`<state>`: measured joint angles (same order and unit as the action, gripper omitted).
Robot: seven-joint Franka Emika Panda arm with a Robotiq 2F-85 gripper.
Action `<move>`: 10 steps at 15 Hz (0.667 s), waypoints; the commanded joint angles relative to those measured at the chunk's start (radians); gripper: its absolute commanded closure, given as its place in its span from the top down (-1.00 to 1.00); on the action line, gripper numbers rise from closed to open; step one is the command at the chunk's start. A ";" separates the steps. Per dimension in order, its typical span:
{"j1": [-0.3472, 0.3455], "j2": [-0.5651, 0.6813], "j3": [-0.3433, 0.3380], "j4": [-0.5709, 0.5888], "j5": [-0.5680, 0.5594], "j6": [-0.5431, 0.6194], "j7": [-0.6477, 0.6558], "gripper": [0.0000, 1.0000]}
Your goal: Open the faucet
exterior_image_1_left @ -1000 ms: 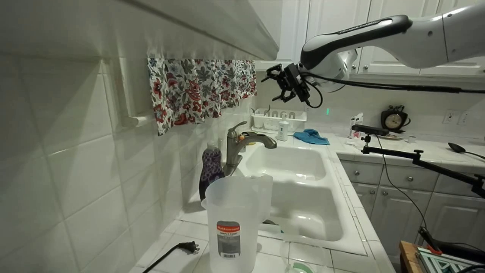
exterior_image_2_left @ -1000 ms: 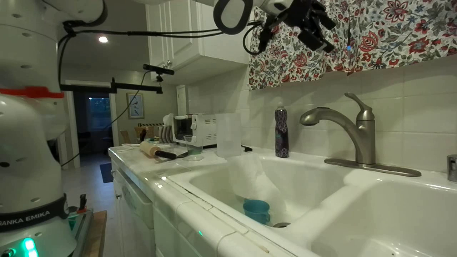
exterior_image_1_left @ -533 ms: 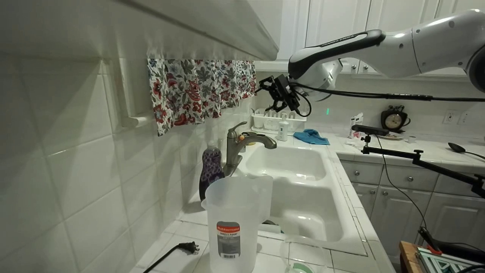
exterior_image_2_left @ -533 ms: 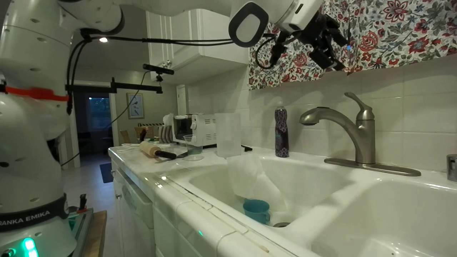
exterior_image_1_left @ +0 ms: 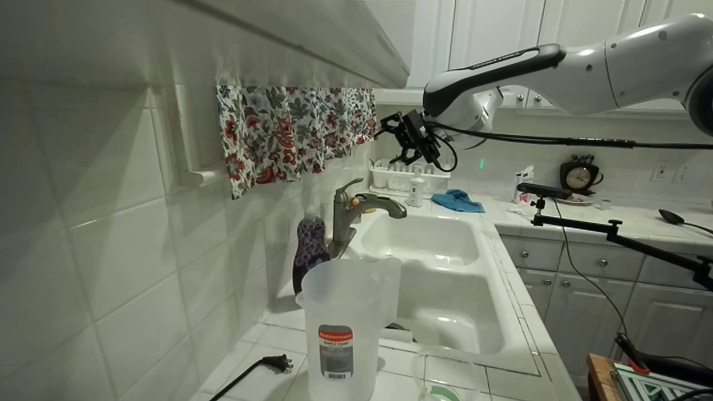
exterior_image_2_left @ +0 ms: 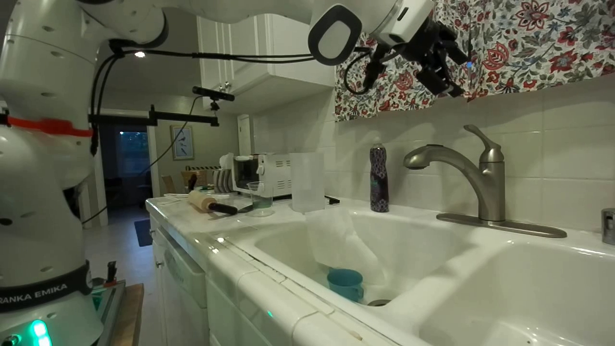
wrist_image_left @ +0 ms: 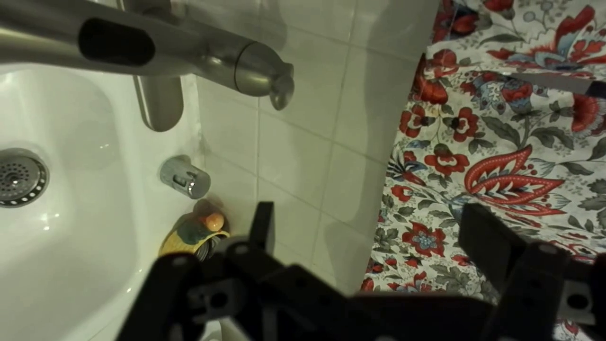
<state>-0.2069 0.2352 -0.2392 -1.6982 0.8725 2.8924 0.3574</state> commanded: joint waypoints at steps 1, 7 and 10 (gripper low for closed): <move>0.002 0.029 0.012 0.044 0.026 0.011 0.011 1.00; -0.002 0.065 0.033 0.062 0.026 0.001 0.032 1.00; -0.008 0.090 0.039 0.074 0.039 0.005 0.041 1.00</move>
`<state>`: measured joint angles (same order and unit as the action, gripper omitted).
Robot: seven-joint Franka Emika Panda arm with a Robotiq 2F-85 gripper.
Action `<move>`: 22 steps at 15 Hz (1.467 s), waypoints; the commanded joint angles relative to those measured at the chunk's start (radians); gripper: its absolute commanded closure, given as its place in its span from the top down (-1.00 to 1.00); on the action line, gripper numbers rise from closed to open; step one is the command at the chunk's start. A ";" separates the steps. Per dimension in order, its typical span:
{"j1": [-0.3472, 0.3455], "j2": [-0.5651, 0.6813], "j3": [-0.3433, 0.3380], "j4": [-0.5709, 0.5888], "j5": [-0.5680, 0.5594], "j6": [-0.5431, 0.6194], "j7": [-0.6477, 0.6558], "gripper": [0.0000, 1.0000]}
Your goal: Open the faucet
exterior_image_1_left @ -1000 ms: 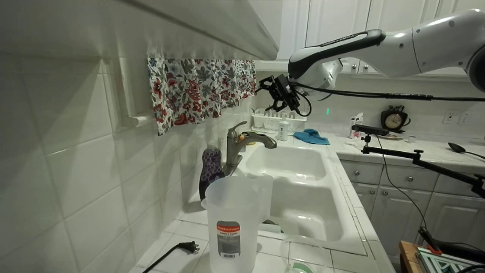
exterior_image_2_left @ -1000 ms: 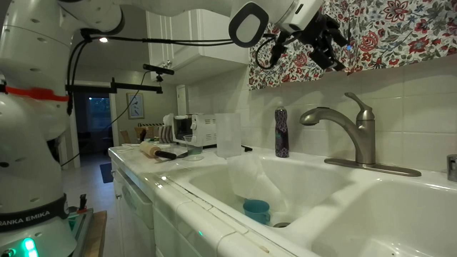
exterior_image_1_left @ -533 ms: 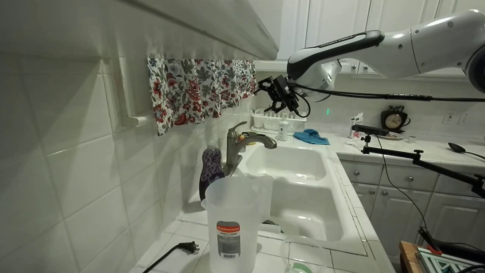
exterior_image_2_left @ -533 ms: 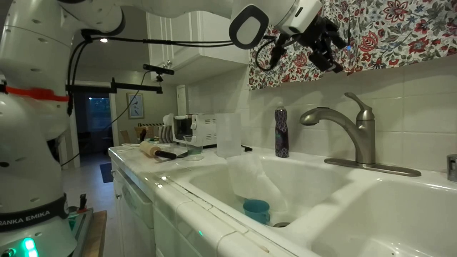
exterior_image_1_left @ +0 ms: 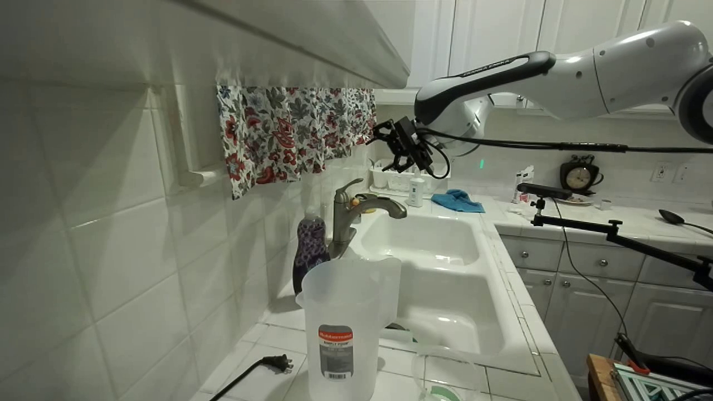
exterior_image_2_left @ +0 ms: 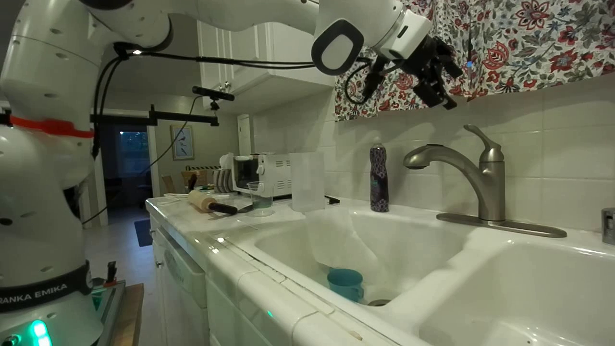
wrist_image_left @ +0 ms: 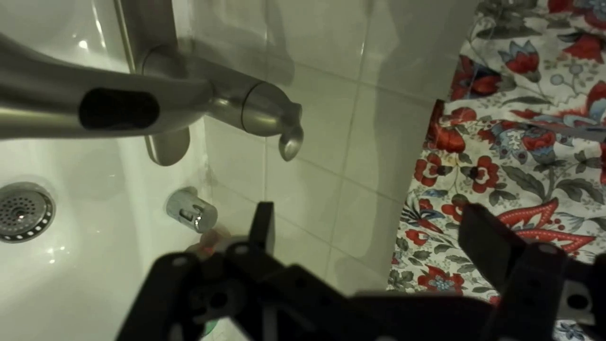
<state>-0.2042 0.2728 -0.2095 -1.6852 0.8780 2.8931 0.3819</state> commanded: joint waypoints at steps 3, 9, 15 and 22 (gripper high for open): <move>-0.023 0.083 0.022 0.091 0.061 -0.002 0.006 1.00; -0.040 0.141 0.034 0.158 0.096 -0.019 0.006 1.00; -0.041 0.178 0.039 0.194 0.104 -0.033 0.009 1.00; -0.042 0.195 0.038 0.201 0.107 -0.058 0.014 0.79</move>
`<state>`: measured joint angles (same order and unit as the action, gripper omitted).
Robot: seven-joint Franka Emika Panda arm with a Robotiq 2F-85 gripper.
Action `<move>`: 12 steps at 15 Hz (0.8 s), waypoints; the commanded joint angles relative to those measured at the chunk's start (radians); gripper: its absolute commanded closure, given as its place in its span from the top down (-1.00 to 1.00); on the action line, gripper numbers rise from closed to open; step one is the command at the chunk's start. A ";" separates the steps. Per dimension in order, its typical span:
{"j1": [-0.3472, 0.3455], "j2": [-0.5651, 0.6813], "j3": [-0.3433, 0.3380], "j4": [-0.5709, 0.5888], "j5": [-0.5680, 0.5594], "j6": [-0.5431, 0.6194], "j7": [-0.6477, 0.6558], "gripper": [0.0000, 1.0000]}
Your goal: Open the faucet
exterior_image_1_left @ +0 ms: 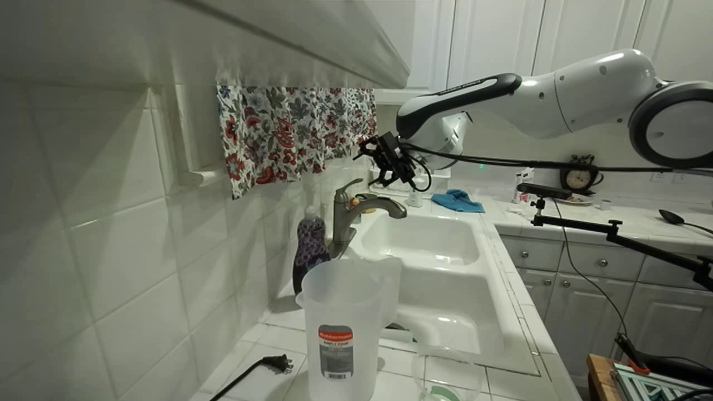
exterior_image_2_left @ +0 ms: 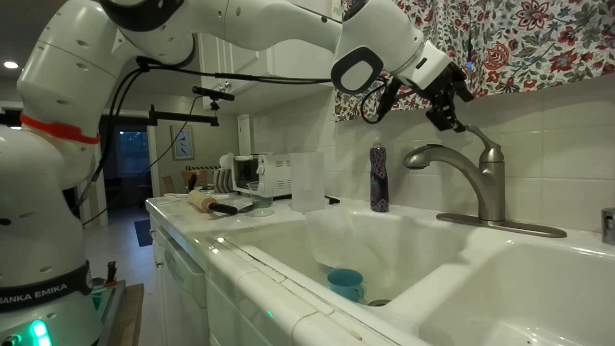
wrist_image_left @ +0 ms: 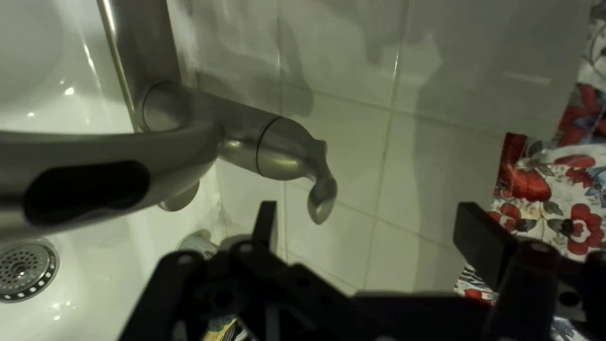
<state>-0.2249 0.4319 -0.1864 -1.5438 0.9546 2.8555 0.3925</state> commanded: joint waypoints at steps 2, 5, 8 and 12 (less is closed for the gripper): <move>-0.021 0.040 0.012 0.061 0.029 -0.026 0.012 0.69; -0.025 0.045 0.012 0.063 0.032 -0.023 0.016 0.58; -0.033 0.053 0.016 0.068 0.038 -0.024 0.016 0.02; -0.043 0.057 0.031 0.075 0.066 -0.030 0.000 -0.16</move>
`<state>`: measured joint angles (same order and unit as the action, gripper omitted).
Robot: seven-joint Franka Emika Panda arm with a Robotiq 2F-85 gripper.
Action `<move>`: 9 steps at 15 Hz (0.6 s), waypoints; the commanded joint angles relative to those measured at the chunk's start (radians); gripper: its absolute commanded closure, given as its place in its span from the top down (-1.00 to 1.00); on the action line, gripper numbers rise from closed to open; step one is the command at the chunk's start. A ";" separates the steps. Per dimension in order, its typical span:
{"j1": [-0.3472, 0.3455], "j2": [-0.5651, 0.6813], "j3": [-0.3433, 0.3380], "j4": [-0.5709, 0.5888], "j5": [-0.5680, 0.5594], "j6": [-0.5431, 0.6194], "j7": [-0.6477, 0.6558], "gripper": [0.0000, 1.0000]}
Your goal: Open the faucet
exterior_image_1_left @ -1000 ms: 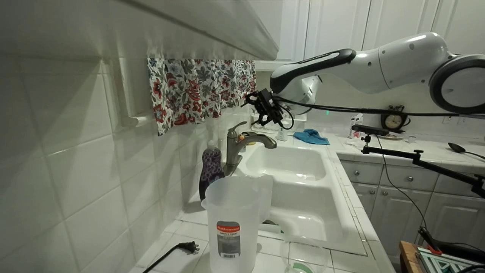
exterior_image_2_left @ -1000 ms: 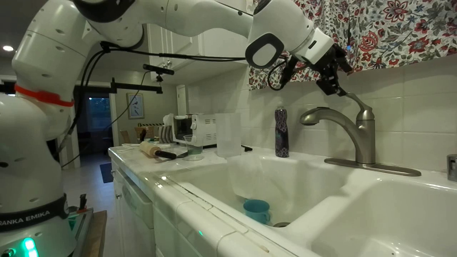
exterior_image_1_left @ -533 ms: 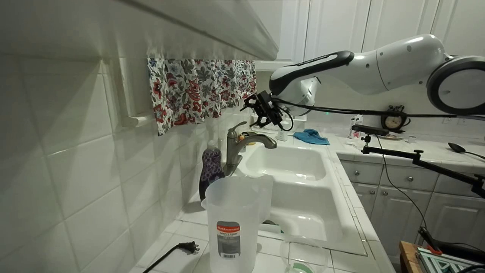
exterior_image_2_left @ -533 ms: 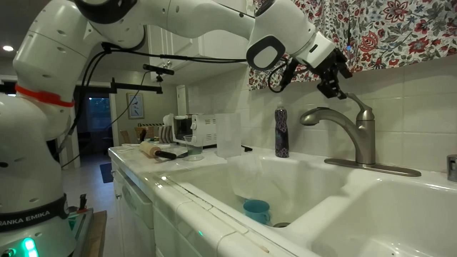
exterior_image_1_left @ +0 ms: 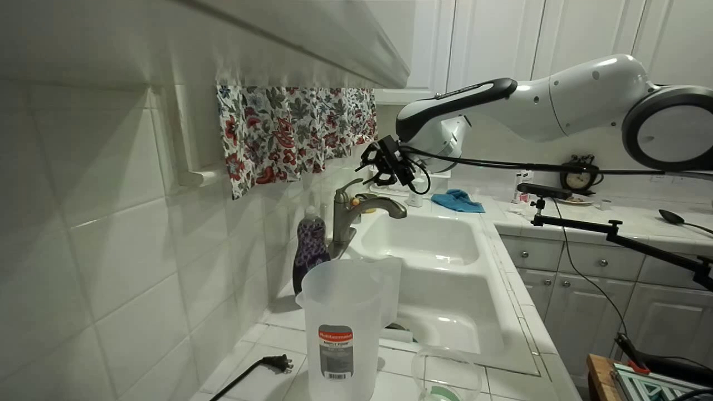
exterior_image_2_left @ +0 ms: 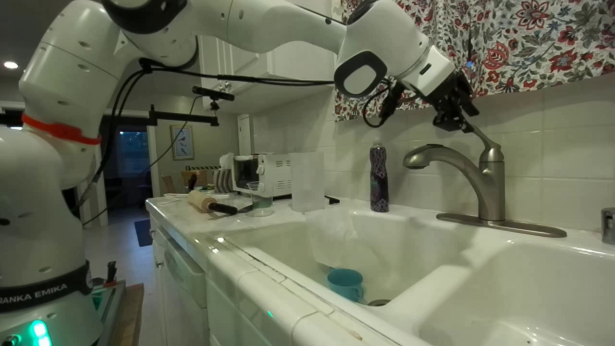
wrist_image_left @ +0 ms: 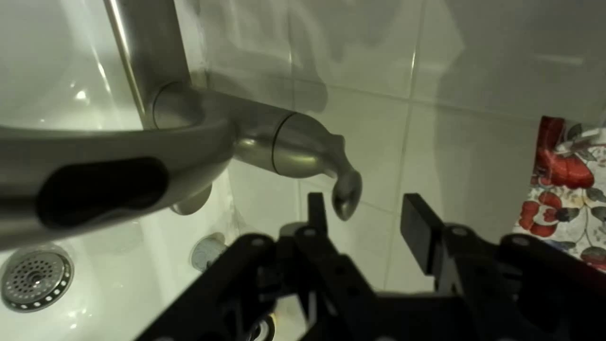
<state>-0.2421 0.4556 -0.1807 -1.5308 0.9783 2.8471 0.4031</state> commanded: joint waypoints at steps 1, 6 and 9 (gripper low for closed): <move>-0.029 0.033 0.032 0.063 0.051 -0.024 -0.016 -0.12; -0.035 0.032 0.046 0.064 0.066 -0.031 -0.021 -0.06; -0.039 0.031 0.050 0.066 0.070 -0.035 -0.026 -0.16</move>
<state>-0.2561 0.4570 -0.1507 -1.5214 1.0147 2.8290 0.4017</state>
